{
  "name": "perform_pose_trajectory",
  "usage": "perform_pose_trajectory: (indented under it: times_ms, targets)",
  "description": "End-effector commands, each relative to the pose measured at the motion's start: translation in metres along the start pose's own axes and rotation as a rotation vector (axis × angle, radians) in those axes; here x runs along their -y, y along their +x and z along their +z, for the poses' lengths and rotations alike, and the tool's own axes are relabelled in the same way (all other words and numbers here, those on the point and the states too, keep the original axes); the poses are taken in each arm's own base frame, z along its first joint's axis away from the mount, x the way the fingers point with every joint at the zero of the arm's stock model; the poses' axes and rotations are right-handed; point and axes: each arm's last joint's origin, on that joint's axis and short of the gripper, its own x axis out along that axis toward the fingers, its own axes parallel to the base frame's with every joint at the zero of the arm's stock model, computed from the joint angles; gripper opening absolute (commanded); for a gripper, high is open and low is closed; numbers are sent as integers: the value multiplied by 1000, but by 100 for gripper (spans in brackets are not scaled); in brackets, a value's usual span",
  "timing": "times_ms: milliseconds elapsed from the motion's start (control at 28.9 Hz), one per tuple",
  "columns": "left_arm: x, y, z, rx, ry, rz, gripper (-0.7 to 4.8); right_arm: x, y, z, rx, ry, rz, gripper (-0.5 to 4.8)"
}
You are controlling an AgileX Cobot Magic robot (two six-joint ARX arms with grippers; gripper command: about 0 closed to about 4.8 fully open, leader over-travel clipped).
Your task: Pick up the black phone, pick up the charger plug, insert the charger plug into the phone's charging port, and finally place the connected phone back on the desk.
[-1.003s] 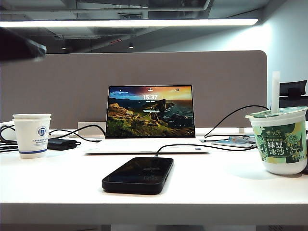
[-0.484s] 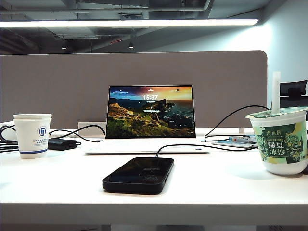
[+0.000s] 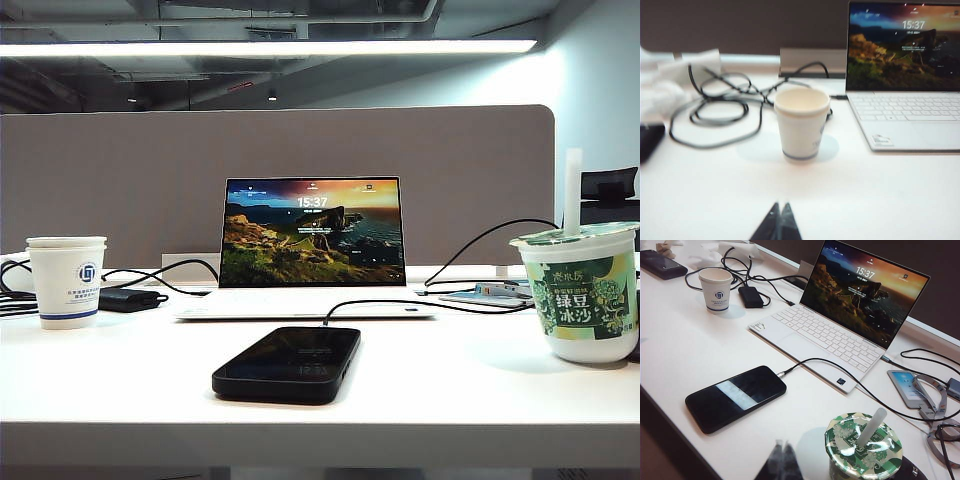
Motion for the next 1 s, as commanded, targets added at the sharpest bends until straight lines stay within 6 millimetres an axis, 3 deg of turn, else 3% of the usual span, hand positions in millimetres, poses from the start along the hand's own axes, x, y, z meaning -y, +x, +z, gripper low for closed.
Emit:
perform_pose_trajectory:
  times_ms: [35, 1003]
  targets:
    - [0, 0, -1, -8, -91, 13, -6, 0, -1, 2, 17, 9, -3, -5]
    - [0, 0, 7, 71, -71, 3, -6, 0, -1, 2, 17, 9, -3, -5]
